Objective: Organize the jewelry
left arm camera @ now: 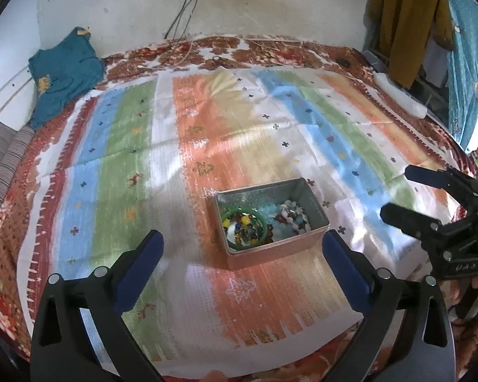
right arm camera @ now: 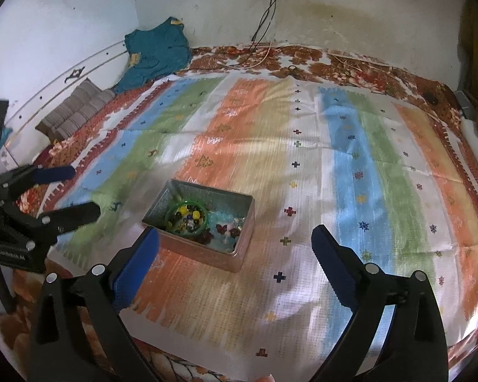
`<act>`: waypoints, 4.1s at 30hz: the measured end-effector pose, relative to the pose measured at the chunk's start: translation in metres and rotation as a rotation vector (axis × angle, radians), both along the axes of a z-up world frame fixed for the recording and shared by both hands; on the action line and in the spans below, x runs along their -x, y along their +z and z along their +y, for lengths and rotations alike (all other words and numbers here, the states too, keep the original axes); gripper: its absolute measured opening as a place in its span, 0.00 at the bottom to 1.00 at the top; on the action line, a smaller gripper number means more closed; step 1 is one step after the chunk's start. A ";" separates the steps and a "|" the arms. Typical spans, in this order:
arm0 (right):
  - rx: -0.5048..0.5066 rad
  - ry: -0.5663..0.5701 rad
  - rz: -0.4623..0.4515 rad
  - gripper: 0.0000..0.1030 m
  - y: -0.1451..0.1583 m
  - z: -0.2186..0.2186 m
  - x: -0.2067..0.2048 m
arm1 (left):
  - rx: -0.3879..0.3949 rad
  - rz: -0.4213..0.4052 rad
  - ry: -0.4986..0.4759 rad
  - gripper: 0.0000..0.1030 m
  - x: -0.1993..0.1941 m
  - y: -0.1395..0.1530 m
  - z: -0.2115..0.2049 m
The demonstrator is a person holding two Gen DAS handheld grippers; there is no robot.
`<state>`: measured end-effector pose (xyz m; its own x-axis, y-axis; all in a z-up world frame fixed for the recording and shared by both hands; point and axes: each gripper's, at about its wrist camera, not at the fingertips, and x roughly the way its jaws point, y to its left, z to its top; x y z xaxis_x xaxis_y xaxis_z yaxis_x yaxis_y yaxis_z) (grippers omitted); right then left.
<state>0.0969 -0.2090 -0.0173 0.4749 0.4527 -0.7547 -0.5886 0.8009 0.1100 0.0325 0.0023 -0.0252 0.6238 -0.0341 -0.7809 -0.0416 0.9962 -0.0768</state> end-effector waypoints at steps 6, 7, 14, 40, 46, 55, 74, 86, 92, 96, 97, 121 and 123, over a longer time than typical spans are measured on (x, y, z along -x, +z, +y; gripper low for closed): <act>-0.019 0.002 -0.002 0.94 0.000 -0.001 0.004 | 0.007 -0.026 -0.003 0.95 0.004 0.004 0.001; -0.021 0.001 -0.004 0.94 0.000 -0.002 0.004 | 0.004 -0.027 -0.005 0.95 0.004 0.004 0.000; -0.046 -0.011 -0.007 0.94 0.003 -0.009 0.005 | -0.009 -0.044 -0.022 0.95 0.006 0.005 -0.005; -0.049 -0.018 -0.020 0.94 0.002 -0.011 0.007 | -0.025 -0.073 -0.032 0.95 0.010 0.009 -0.009; -0.045 -0.014 -0.019 0.94 0.001 -0.010 0.007 | -0.032 -0.068 -0.026 0.95 0.009 0.007 -0.010; -0.043 -0.019 -0.023 0.94 0.001 -0.011 0.008 | -0.033 -0.068 -0.024 0.95 0.009 0.005 -0.009; -0.051 -0.017 -0.019 0.95 0.001 -0.012 0.006 | -0.033 -0.078 -0.031 0.95 0.010 0.007 -0.010; -0.053 -0.019 -0.022 0.95 0.002 -0.013 0.006 | -0.031 -0.079 -0.028 0.95 0.011 0.009 -0.008; -0.052 -0.020 -0.018 0.95 0.001 -0.013 0.005 | -0.033 -0.079 -0.027 0.95 0.011 0.008 -0.009; -0.055 -0.018 -0.022 0.95 0.002 -0.014 0.005 | -0.033 -0.081 -0.026 0.95 0.012 0.009 -0.008; -0.053 -0.019 -0.021 0.95 0.002 -0.014 0.005 | -0.032 -0.082 -0.027 0.95 0.012 0.010 -0.008; -0.052 -0.019 -0.023 0.95 0.002 -0.014 0.005 | -0.024 -0.098 -0.036 0.95 0.010 0.016 -0.007; -0.052 -0.017 -0.026 0.95 0.002 -0.015 0.005 | -0.025 -0.107 -0.037 0.95 0.010 0.017 -0.007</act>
<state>0.0923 -0.2238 -0.0150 0.5021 0.4828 -0.7175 -0.5781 0.8044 0.1367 0.0221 -0.0050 -0.0080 0.7020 -0.0396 -0.7111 0.0020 0.9986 -0.0537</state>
